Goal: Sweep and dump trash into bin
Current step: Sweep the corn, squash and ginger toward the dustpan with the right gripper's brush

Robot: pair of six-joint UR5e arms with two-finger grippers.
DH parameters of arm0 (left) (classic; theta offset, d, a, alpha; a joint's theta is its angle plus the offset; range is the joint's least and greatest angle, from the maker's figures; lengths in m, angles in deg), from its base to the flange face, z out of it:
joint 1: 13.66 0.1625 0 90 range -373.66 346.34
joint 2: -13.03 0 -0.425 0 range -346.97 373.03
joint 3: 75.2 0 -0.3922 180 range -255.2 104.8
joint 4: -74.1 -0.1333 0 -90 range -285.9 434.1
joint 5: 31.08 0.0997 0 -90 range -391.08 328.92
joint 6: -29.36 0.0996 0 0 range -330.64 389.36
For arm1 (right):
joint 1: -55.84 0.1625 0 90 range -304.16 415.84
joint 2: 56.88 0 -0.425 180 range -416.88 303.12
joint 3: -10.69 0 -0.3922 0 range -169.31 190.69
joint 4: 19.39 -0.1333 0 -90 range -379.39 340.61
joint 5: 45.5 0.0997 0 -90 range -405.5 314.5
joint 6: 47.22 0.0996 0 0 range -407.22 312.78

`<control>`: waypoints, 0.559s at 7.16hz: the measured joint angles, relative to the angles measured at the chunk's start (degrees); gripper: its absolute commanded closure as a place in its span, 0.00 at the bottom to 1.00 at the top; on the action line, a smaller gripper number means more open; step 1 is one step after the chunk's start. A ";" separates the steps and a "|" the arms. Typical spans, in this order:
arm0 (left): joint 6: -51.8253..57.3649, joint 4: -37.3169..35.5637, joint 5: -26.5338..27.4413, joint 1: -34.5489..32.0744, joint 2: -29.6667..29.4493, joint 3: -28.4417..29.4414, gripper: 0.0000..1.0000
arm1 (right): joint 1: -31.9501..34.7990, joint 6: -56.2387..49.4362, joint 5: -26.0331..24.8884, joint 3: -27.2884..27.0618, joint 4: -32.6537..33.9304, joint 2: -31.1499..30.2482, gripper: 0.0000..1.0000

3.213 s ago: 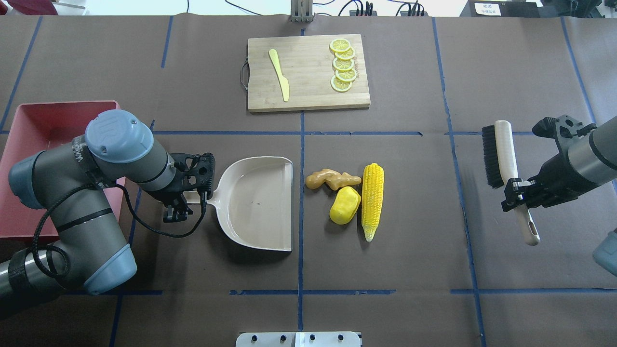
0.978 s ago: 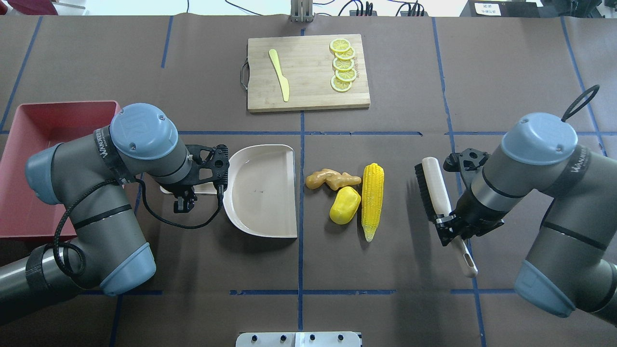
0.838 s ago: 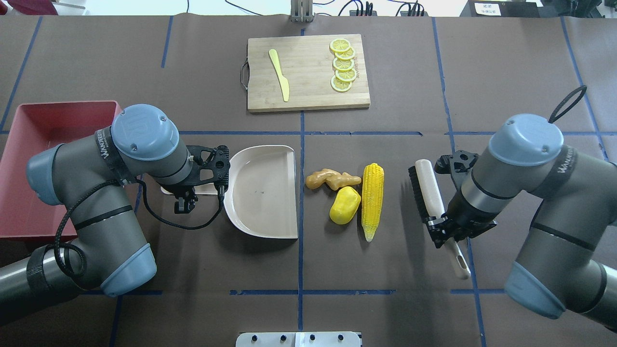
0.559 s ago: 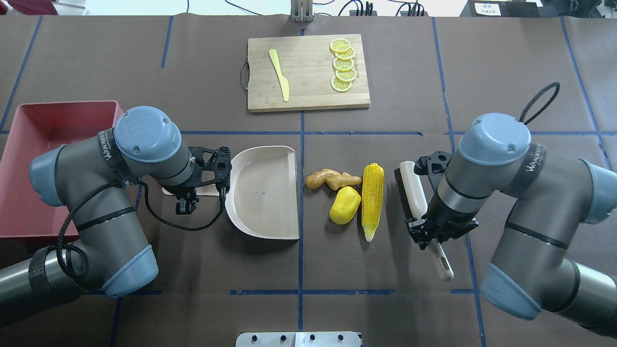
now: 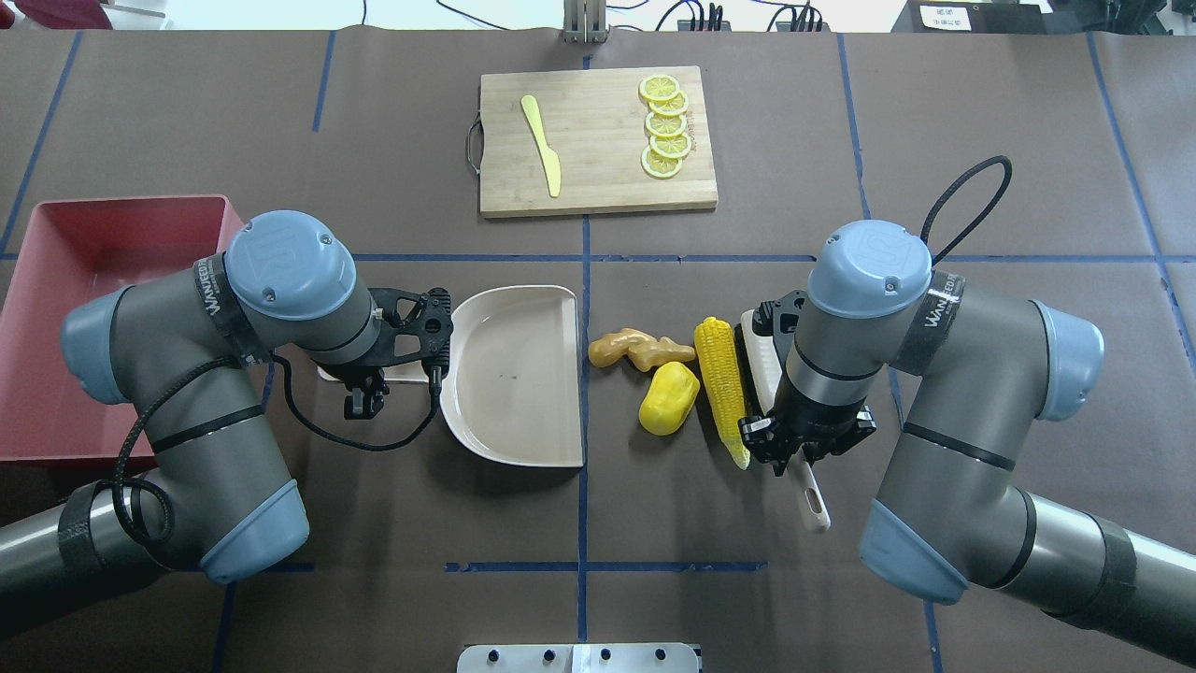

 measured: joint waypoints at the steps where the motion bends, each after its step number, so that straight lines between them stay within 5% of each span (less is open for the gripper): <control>1: 0.00 0.00 0.04 0.06 0.00 0.01 0.98 | -0.01 0.08 -0.28 0.09 0.07 -0.31 1.00; 4: -0.06 0.00 0.07 0.11 0.00 -0.03 0.98 | -2.39 1.09 -2.54 0.70 0.06 -0.13 1.00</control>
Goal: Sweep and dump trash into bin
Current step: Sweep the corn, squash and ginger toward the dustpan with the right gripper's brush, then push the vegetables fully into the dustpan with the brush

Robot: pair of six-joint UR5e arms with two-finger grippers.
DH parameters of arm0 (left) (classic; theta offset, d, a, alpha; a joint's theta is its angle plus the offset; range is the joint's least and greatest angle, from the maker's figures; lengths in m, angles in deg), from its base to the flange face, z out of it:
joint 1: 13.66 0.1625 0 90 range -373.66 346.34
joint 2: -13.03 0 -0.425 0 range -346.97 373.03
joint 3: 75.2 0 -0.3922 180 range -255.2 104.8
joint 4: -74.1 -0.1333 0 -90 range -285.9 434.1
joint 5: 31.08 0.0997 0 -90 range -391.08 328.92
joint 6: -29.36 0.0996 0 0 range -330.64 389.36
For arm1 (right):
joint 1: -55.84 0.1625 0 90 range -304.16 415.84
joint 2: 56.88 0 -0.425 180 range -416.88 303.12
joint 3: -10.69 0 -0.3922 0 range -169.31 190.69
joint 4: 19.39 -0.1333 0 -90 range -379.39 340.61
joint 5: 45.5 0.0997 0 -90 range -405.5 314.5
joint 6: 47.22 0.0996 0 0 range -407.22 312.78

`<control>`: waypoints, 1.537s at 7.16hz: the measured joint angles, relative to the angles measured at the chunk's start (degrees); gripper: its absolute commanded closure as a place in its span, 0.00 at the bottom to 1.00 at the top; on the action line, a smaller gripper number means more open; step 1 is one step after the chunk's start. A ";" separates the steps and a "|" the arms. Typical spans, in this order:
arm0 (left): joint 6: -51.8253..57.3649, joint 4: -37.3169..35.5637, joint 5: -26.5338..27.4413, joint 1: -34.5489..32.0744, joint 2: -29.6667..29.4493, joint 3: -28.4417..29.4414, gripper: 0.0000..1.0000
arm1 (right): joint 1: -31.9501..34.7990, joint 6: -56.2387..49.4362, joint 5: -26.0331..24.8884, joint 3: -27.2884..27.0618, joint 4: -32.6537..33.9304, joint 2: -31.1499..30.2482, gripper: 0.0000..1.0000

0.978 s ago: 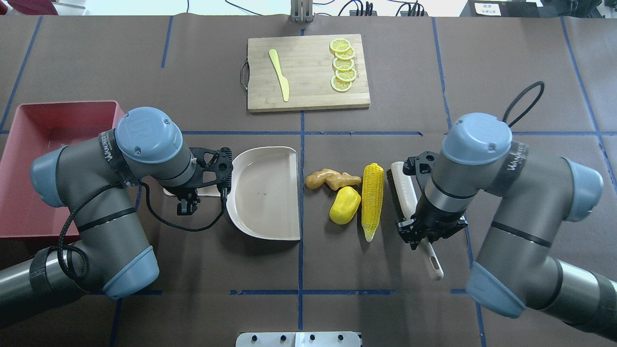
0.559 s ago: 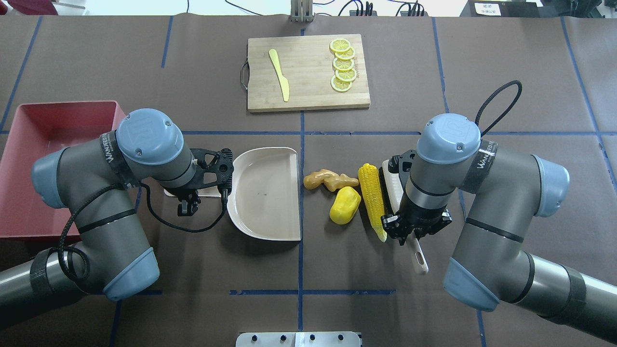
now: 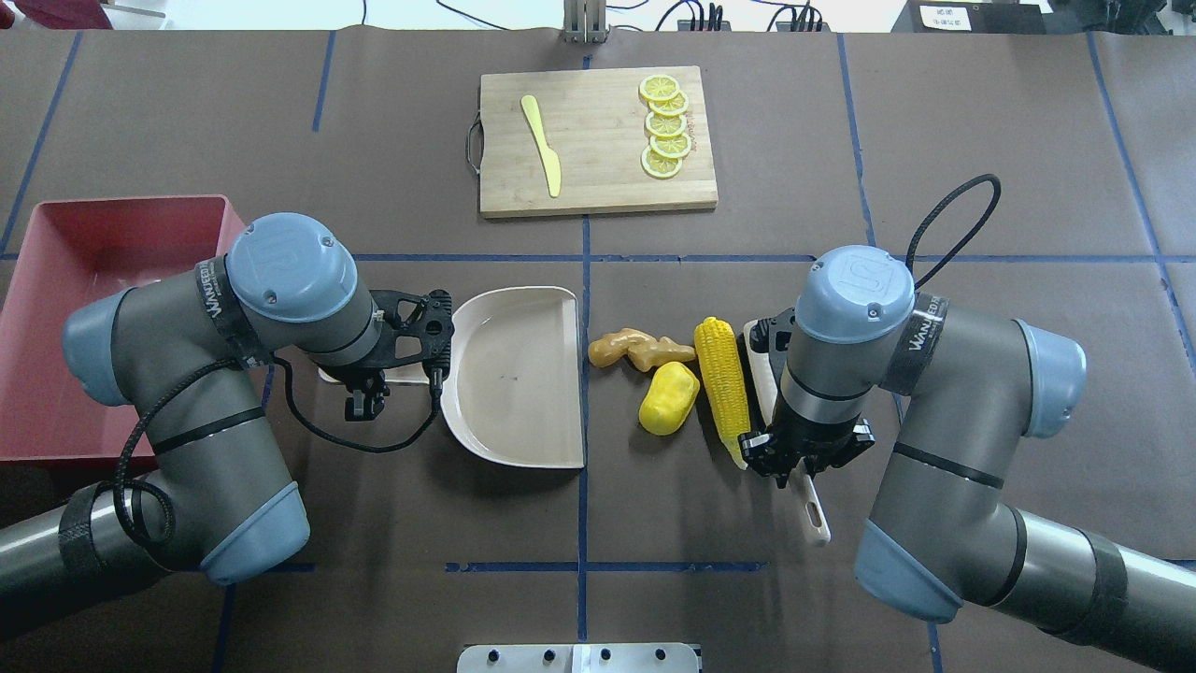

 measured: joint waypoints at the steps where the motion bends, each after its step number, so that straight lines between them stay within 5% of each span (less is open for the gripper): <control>1: -0.02 0.00 0.00 0.01 0.00 -0.03 0.98 | -0.83 0.82 -0.43 0.22 -0.04 0.57 1.00; 11: -0.10 0.00 0.00 0.01 0.00 -0.37 0.97 | -3.22 4.34 -0.82 11.13 -0.31 15.70 1.00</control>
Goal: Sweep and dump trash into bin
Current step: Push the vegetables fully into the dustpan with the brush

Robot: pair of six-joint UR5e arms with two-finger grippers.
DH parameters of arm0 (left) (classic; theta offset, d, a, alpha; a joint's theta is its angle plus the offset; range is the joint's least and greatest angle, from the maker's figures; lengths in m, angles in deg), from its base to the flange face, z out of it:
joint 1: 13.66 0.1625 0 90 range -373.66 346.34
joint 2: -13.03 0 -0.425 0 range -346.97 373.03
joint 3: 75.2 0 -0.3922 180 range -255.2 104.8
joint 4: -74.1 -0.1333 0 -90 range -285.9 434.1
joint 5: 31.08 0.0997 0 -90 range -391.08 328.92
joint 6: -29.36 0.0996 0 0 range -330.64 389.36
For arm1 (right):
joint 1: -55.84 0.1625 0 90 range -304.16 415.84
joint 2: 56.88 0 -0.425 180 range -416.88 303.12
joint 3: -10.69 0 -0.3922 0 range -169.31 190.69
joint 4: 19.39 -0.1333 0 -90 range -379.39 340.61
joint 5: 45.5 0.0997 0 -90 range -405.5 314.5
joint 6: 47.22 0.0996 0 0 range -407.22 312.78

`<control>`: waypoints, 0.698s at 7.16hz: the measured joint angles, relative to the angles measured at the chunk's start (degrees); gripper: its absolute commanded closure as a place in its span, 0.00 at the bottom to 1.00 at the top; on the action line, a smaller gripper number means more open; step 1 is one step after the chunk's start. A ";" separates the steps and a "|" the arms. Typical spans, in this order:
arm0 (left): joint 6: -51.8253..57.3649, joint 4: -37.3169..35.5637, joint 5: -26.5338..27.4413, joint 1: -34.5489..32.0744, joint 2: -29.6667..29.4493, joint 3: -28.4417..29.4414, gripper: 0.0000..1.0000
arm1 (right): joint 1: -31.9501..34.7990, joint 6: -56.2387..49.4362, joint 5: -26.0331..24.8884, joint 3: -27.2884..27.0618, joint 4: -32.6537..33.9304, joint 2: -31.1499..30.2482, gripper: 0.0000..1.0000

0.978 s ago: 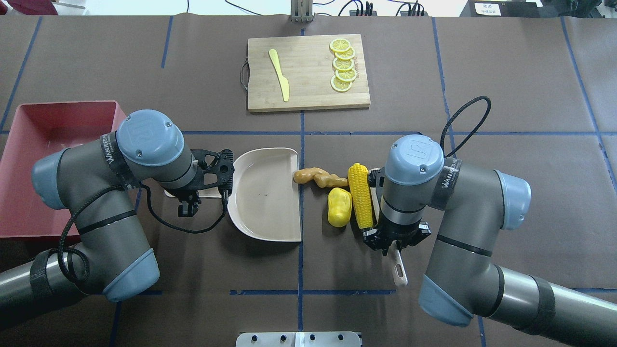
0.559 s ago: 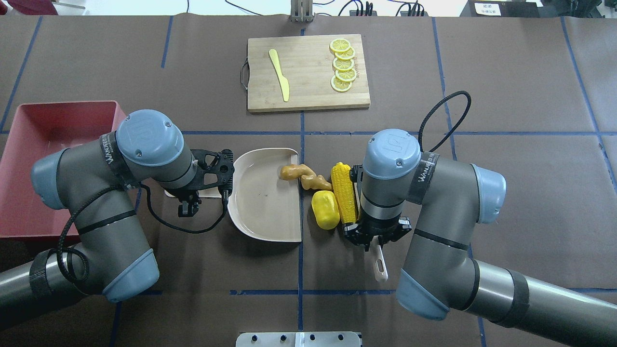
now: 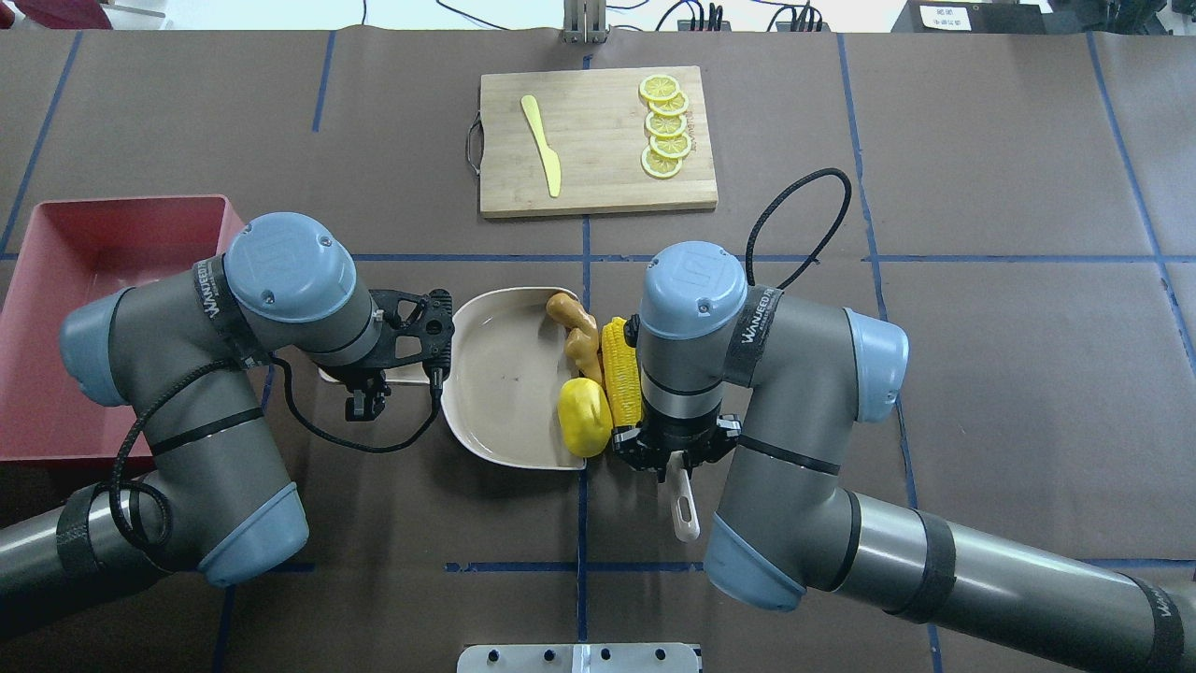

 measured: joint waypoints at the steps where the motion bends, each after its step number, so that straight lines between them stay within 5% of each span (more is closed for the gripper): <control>1: -0.03 0.01 0.00 0.00 0.00 -0.01 0.97 | -0.32 0.03 -0.01 0.92 -0.05 1.49 1.00; 5: -0.16 0.03 0.00 0.00 -0.04 -0.02 0.97 | -1.48 0.10 0.00 5.74 -0.15 7.01 1.00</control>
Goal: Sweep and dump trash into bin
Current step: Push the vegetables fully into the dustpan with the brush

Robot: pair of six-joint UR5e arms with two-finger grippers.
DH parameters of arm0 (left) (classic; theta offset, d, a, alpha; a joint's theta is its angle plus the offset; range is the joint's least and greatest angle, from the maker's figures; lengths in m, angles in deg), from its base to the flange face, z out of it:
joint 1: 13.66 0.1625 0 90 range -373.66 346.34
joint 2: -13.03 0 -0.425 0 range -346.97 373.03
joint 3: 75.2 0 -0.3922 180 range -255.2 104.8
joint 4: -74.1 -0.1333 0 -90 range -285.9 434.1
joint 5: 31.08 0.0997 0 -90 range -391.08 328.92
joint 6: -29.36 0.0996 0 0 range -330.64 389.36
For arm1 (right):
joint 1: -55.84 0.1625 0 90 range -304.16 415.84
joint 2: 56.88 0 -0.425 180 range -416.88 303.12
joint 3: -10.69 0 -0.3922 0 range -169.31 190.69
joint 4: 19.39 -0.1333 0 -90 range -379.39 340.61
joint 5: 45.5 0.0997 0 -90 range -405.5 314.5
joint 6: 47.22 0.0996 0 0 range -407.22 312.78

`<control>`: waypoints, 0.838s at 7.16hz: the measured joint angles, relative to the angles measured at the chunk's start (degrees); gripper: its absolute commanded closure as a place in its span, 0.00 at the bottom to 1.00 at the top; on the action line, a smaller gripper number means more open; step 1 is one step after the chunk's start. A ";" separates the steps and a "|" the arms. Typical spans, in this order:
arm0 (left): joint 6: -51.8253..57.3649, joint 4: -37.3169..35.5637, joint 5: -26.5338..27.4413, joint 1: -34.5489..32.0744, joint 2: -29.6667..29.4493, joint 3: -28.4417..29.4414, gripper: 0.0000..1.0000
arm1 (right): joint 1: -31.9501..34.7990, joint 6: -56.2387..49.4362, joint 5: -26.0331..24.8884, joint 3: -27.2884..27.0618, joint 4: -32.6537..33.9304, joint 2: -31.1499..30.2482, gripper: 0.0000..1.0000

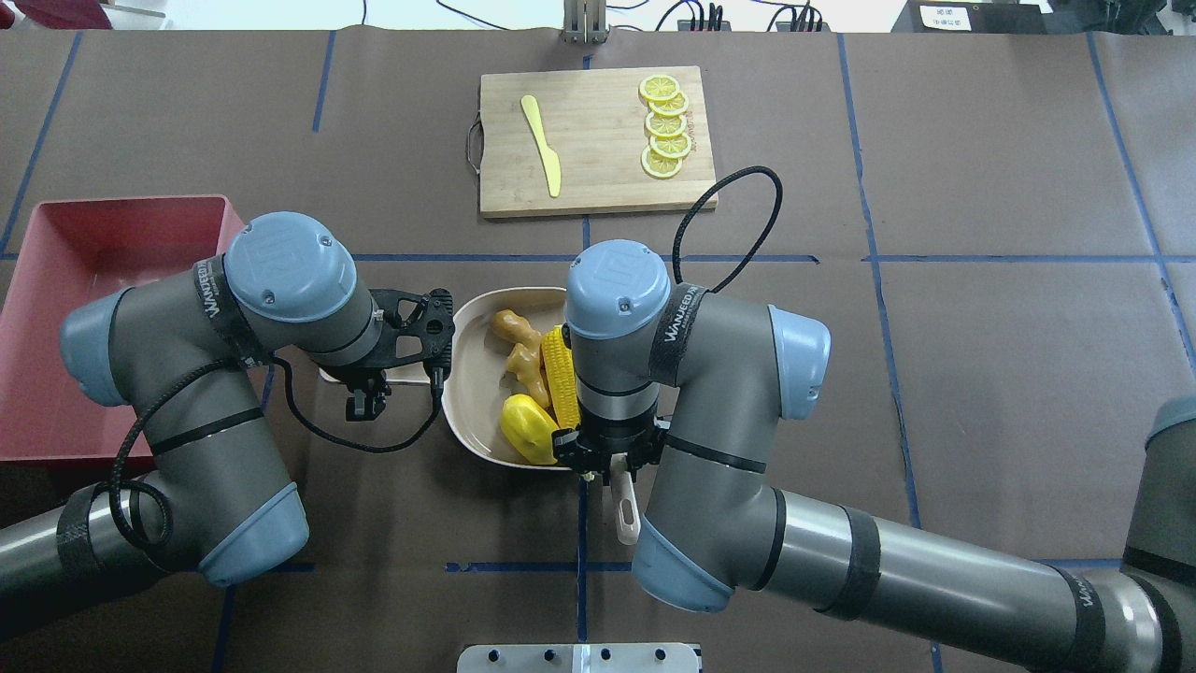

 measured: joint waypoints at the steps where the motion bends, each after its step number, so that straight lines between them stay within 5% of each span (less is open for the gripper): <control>1: 0.00 0.05 -0.04 0.00 0.01 -0.06 0.97 | -0.25 0.24 0.00 1.13 -0.03 1.29 1.00; 6: 0.37 3.33 -0.51 0.08 0.66 0.86 0.98 | 0.06 1.49 0.32 1.55 0.00 2.80 1.00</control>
